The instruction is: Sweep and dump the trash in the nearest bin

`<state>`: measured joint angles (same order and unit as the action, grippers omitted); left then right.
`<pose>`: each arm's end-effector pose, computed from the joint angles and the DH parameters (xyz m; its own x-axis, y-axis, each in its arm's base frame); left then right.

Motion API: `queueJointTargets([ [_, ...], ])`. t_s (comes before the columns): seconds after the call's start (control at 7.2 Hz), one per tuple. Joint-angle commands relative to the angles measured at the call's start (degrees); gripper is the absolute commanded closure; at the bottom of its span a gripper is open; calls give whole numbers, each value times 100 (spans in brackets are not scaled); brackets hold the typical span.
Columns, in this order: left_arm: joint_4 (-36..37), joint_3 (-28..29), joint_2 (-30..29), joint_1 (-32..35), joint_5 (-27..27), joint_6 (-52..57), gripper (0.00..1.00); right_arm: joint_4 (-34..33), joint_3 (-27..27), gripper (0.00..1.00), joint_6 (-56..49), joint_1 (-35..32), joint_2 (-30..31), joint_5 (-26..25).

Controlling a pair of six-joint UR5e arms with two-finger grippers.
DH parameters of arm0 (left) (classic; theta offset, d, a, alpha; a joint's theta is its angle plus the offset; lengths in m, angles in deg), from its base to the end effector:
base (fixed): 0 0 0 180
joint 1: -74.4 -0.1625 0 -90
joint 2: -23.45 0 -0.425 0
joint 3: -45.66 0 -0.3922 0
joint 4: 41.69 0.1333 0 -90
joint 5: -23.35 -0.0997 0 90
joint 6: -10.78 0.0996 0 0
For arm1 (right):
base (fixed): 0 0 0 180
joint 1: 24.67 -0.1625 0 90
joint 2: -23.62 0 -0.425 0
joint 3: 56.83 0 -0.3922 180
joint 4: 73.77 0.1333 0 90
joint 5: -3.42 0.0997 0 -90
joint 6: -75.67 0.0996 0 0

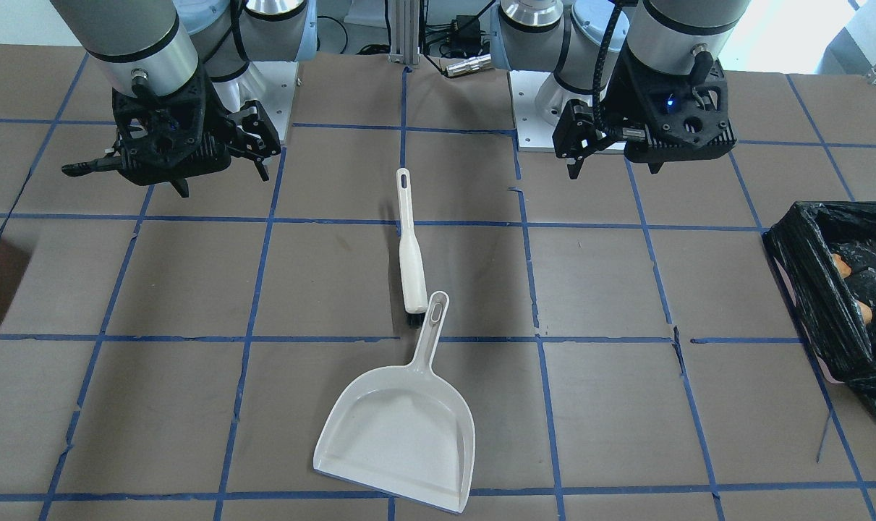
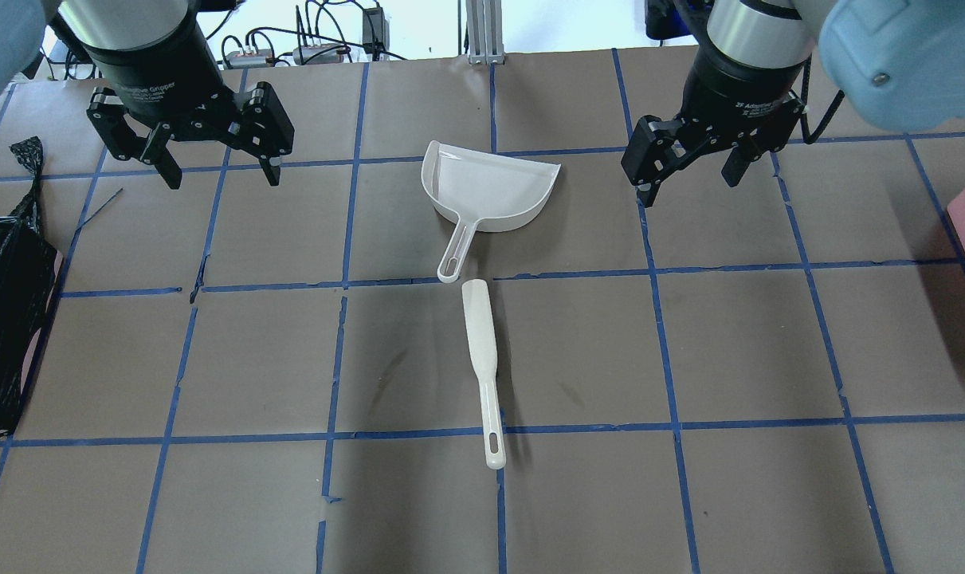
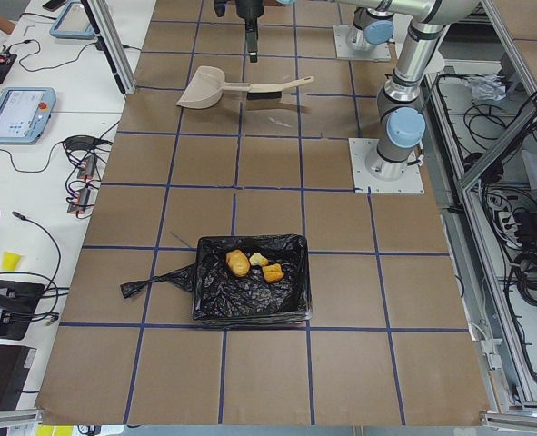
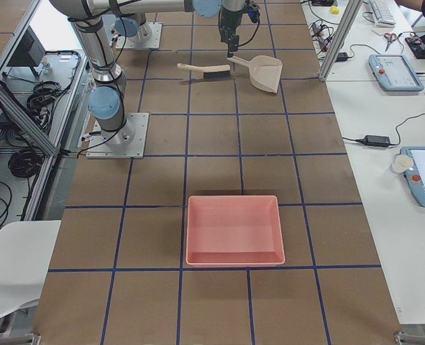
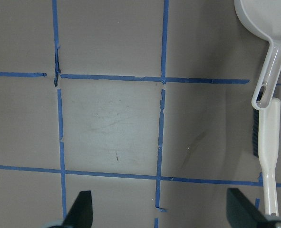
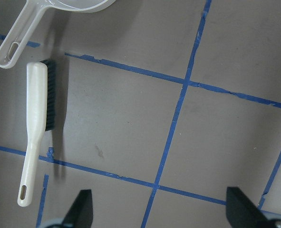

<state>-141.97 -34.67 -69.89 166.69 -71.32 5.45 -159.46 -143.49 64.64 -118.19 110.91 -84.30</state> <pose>-0.1454 -0.5018 0.5241 -0.9951 -0.0474 -0.0873 -0.0528 0.9967 0.0610 0.1680 -0.4960 0.4856 -0.9673 -0.2483 -0.0512 -0.2510 0.9664 0.0554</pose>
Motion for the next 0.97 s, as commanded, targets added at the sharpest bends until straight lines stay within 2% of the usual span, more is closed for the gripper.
queueJointTargets([
  [0.0, 0, -1, 0, 0, 1, 6, 0, 0, 0, 0, -5, 0, 7, 1],
  [0.83, 0, -1, 0, 0, 18, 6, 0, -9, 9, 0, -31, 53, -2, 1],
])
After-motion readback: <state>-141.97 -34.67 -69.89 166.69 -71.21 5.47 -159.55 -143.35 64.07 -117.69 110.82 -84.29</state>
